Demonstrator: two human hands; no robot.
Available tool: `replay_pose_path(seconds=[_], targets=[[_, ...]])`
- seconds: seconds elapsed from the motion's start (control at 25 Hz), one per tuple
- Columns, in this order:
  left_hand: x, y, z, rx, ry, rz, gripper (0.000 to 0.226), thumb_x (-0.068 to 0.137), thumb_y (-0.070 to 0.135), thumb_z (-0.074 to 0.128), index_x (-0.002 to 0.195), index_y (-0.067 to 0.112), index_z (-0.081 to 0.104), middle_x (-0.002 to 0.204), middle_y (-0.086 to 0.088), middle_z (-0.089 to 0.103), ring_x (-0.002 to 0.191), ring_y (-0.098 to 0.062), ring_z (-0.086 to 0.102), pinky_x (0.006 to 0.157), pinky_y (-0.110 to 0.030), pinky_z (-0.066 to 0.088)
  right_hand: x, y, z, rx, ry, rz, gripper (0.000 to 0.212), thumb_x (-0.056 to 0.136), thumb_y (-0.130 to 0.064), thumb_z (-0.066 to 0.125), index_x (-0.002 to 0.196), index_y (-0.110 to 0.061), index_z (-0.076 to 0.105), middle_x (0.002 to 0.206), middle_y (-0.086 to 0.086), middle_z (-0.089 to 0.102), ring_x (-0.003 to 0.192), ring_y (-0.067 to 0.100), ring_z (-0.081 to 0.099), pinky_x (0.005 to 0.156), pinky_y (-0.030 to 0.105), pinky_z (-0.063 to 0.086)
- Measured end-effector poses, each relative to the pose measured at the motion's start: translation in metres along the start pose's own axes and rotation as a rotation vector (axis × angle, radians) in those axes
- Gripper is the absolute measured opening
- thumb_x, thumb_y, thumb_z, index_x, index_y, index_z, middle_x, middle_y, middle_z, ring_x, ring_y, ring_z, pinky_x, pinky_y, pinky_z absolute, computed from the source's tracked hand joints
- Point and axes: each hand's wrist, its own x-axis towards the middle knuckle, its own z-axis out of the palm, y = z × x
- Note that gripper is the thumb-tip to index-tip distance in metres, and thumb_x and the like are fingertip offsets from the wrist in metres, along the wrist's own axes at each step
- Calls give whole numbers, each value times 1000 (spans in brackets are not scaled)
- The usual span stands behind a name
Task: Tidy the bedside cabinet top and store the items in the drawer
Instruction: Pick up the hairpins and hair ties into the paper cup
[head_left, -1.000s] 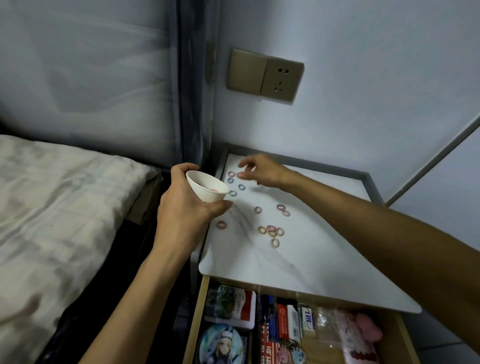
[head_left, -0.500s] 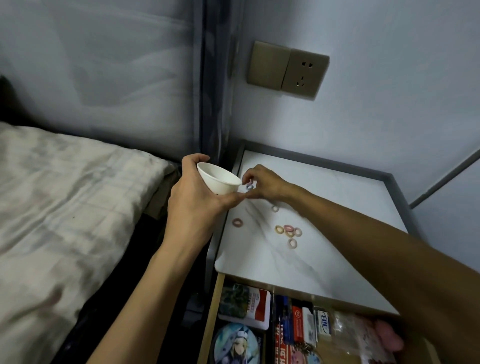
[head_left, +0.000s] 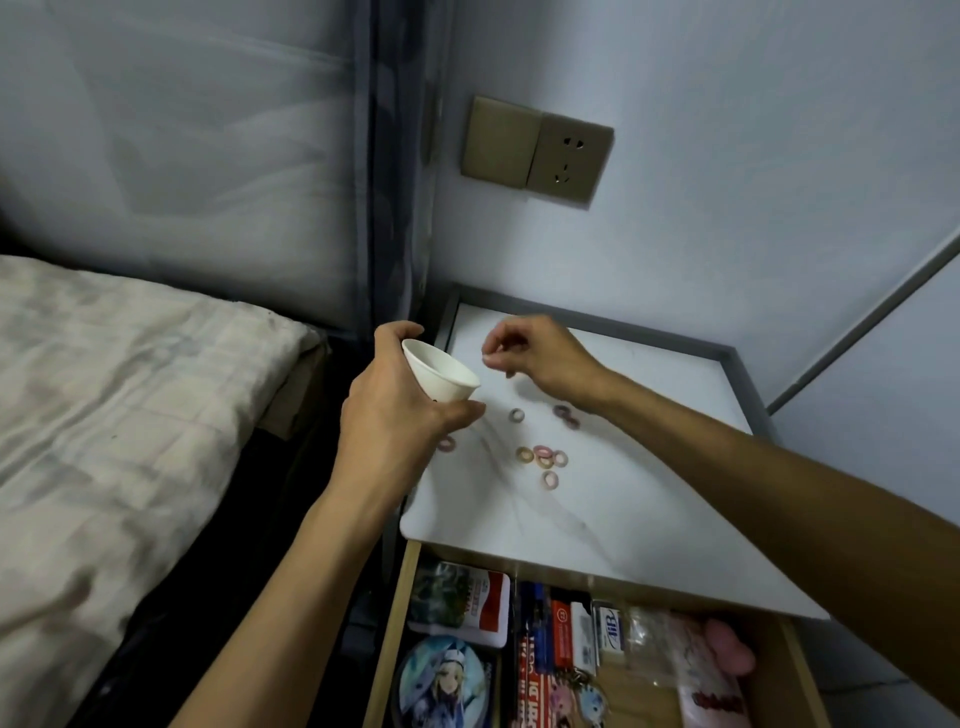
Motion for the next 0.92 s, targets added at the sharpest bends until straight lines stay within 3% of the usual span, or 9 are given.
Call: replay_pose_path(seconds=[0.08, 0.24, 0.32, 0.4, 0.52, 0.64, 0.72, 0.8, 0.92], targets=[[-2, 4, 7, -8, -35, 6, 87, 62, 29, 90, 133, 27, 40, 108, 6, 58, 91, -12, 57, 53, -9, 42, -11, -39, -13, 95, -100, -113, 5, 86, -2, 68, 88, -5, 67, 81, 5, 66, 67, 7, 60, 67, 22, 52], [-5, 13, 17, -63, -61, 39, 84, 58, 28, 91, 127, 28, 43, 95, 20, 60, 87, 1, 61, 67, -19, 49, -33, -76, -21, -64, -336, -178, 21, 84, -7, 70, 99, -21, 73, 95, -6, 73, 86, 4, 67, 79, 25, 55], [-8, 16, 20, -77, -68, 44, 83, 59, 27, 90, 127, 29, 43, 95, 20, 60, 86, 2, 60, 68, -19, 49, -41, -76, -31, 1, -278, -162, 24, 86, -5, 68, 105, -19, 73, 100, -4, 73, 93, 8, 68, 83, 26, 56], [-9, 17, 22, -80, -71, 43, 86, 59, 28, 91, 130, 29, 42, 103, 13, 60, 91, -6, 60, 70, -21, 49, -47, -62, -45, 80, -117, -134, 17, 90, -6, 65, 103, -15, 73, 100, 0, 73, 91, 11, 68, 78, 27, 57], [-8, 15, 22, -79, -58, 45, 89, 58, 29, 92, 131, 30, 41, 108, 7, 59, 94, -14, 59, 71, -24, 50, -51, -2, -53, -76, 77, 148, 16, 91, -21, 65, 104, -13, 72, 98, 2, 71, 87, 15, 63, 72, 29, 51], [-7, 14, 20, -84, -47, 28, 91, 56, 30, 92, 131, 30, 42, 108, 6, 58, 95, -18, 60, 73, -36, 58, -57, 66, -34, -362, -12, 553, 55, 86, -51, 64, 124, -12, 59, 124, 9, 62, 111, 24, 57, 90, 30, 45], [-5, 13, 19, -104, -29, 11, 90, 56, 28, 93, 130, 30, 42, 109, 4, 58, 96, -20, 61, 74, -43, 59, -54, 82, -13, -354, -9, 627, 68, 82, -61, 62, 130, -13, 52, 133, 14, 51, 120, 30, 52, 98, 36, 44], [-3, 10, 18, -96, -13, 19, 89, 58, 26, 92, 131, 29, 42, 110, 4, 58, 98, -19, 60, 75, -36, 58, -44, 80, 9, -319, 67, 594, 65, 77, -63, 65, 121, -16, 53, 124, 13, 49, 112, 32, 54, 93, 40, 48], [0, 9, 16, -77, -7, 27, 87, 61, 26, 91, 132, 26, 42, 111, 4, 57, 97, -16, 58, 63, -9, 46, -29, 66, 36, -319, 108, 512, 44, 79, -54, 69, 103, -20, 56, 111, 9, 51, 95, 32, 60, 79, 39, 54]])
